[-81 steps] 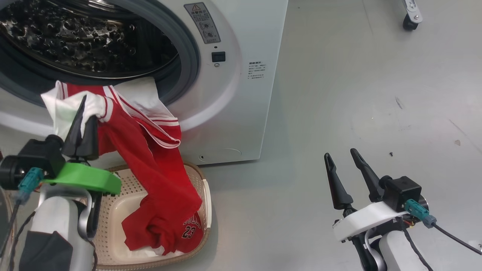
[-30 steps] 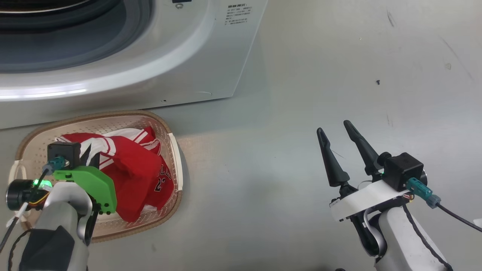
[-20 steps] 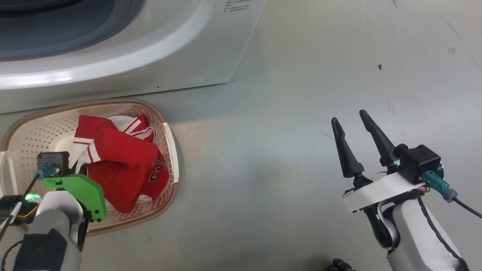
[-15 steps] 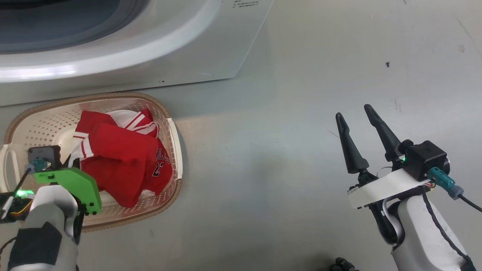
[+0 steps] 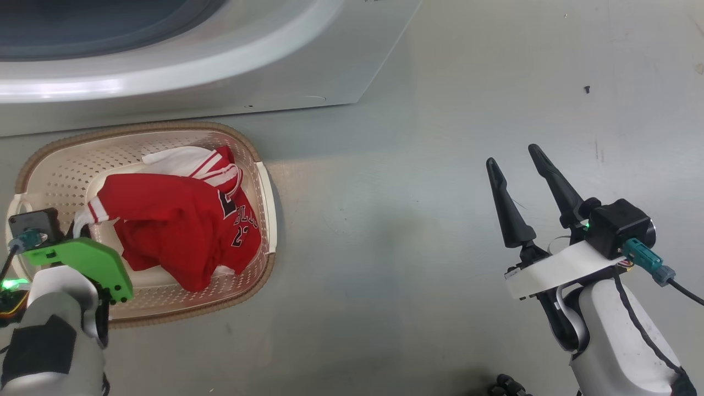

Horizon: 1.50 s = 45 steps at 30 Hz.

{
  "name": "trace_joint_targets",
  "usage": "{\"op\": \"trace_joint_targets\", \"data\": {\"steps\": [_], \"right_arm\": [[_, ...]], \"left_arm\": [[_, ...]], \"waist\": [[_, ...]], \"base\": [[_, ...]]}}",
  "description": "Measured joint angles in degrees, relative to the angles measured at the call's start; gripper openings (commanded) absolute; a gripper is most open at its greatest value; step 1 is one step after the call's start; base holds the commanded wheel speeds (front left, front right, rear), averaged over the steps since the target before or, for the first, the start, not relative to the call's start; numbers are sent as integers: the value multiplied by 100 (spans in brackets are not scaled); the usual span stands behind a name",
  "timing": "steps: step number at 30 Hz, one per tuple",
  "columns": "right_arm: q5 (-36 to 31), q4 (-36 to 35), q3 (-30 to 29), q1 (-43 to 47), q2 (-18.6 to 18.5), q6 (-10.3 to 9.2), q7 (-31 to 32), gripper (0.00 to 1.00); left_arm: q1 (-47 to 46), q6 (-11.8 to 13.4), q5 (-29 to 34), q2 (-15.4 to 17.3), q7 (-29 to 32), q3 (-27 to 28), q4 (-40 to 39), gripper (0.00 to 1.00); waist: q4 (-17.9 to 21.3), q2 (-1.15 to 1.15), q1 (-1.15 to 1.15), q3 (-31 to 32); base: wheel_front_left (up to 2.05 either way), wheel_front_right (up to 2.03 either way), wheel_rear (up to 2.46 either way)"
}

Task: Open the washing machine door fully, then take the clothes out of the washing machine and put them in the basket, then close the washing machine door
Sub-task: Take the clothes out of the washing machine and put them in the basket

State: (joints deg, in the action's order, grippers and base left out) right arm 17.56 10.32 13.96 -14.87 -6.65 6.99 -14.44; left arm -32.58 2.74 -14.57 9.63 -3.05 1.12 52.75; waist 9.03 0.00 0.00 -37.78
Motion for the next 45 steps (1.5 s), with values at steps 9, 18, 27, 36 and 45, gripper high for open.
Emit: {"op": "trace_joint_targets", "data": {"steps": [9, 18, 27, 36, 45], "right_arm": [[1, 4, 159, -51, 36, 0, 0, 100], [1, 9, 90, -52, 38, 0, 0, 100], [0, 11, 81, -52, 38, 0, 0, 100], [-9, 51, 88, -65, 37, 0, 0, 100], [-7, 108, 113, -103, 97, 0, 0, 100]], "left_arm": [[-144, -363, 49, -285, 71, -387, 489, 0], [-126, -356, 123, -148, 307, -358, 1034, 0], [-135, -356, 110, -183, 259, -335, 1189, 0], [-396, -356, 104, -186, -148, -312, 1138, 100], [-500, -220, 123, -153, -615, -320, 1117, 100]], "waist": [[64, 0, 0, -9], [132, 0, 0, -15], [131, 0, 0, -18], [93, 0, 0, 13], [107, 0, 0, 220]], "base": [[0, 0, 0], [0, 0, 0], [0, 0, 0], [0, 0, 0], [0, 0, 0]]}}
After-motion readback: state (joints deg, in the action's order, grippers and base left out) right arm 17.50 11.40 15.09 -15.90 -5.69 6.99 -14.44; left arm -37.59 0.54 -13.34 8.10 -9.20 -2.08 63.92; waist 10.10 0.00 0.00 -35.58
